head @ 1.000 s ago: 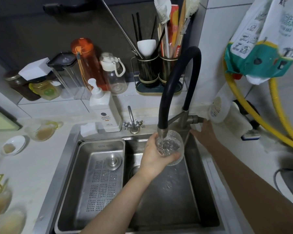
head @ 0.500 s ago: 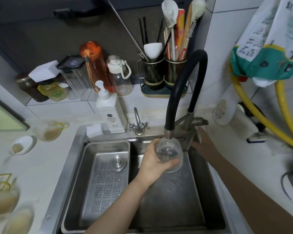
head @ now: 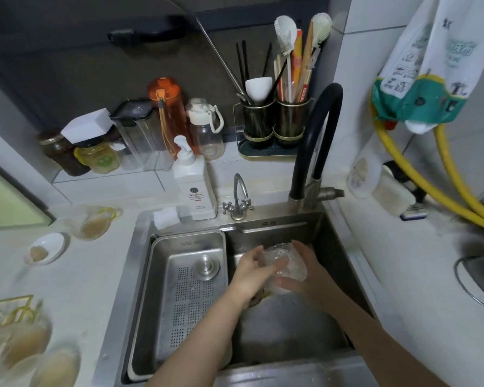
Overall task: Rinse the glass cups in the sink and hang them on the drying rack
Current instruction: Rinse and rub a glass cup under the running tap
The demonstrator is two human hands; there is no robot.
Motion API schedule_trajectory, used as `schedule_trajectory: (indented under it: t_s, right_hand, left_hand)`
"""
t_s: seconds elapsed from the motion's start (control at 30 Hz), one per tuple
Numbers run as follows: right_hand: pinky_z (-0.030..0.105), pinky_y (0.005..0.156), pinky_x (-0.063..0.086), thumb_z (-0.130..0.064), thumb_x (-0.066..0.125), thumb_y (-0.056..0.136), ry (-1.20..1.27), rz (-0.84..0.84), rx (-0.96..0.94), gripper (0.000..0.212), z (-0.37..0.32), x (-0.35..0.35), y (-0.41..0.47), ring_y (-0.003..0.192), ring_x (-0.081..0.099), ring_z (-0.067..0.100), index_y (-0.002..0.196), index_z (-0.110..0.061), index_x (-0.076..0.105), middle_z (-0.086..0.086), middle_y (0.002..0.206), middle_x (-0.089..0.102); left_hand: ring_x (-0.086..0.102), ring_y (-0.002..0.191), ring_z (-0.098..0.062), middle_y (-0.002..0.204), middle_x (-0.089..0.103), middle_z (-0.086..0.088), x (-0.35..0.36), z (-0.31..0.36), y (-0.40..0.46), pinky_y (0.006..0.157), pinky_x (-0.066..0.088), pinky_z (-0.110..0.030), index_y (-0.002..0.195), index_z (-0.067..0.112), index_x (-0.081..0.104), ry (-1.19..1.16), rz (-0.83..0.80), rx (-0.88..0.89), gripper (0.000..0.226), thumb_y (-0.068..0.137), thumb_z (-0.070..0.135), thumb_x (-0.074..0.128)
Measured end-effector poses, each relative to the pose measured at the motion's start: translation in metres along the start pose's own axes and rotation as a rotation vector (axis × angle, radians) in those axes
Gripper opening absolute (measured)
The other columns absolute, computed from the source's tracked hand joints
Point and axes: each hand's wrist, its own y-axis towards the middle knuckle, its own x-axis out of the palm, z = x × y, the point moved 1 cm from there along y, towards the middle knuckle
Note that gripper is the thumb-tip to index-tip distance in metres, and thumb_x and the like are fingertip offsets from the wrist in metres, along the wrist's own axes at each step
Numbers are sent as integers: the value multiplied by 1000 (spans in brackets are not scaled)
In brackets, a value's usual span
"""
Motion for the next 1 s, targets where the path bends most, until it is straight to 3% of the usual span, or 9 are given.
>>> schedule_trajectory:
  t_s: [0.13,0.23,0.37,0.5,0.6,0.67,0.73,0.87,1.0]
  right_hand:
    - [29,97,43,-42,78,70,36,130,37,65,4,12,-7,120,49,14,122,-38,40,-8,127,50]
    - [18,83,43,-33,71,81,16,129,81,35,-2,21,-15,99,53,5,107,-31,47,-14,103,54]
    - [36,98,42,-46,64,82,79,185,226,56,-2,28,-22,115,51,23,128,-19,45,1,121,52]
    - [49,102,42,-68,56,76,43,209,305,78,-5,32,-27,119,53,29,134,-16,45,11,131,53]
    - [48,102,44,-63,51,83,119,192,308,65,-9,30,-31,120,52,29,135,-24,47,8,133,53]
    - [47,100,47,-62,50,85,140,193,278,56,-14,29,-37,118,54,26,132,-32,48,7,133,54]
    - [45,100,46,-56,50,88,201,188,228,47,-15,29,-42,120,52,24,130,-35,49,4,135,51]
    - [38,90,49,-46,52,91,266,220,236,16,-21,32,-50,107,55,16,106,-41,55,-2,119,54]
    - [46,97,49,-62,60,77,217,326,290,49,-23,34,-47,109,59,24,114,-31,57,3,121,61]
  left_hand:
    - [61,114,-24,135,55,-5,-6,-17,-11,94,53,-40,141,24,40,-17,-17,-1,69,82,27,74]
    - [61,110,-18,127,59,-2,-10,-25,-23,93,52,-26,144,37,22,127,-33,81,71,89,26,65]
    - [59,88,-6,105,59,9,-14,-32,-29,82,50,-27,145,40,3,244,-116,166,86,89,24,66]
    - [59,111,-15,127,56,0,-22,-32,-29,94,52,-33,148,40,8,292,-133,153,90,84,34,71]
    - [56,110,-11,134,51,2,-25,-25,-29,75,51,-8,149,29,16,308,-114,166,83,85,37,68]
    - [56,106,-12,129,53,2,-27,-19,-29,72,51,-7,148,23,22,330,-82,181,75,88,35,65]
    - [63,98,-15,119,62,-2,-28,-13,-30,80,57,-25,144,22,26,323,-76,182,67,89,38,62]
    - [56,62,-11,84,56,3,-26,0,-39,49,50,-24,125,21,38,234,-67,111,40,93,35,57]
    - [59,60,-15,80,57,-1,-23,5,-48,47,51,-24,90,27,44,211,-88,33,20,92,42,57]
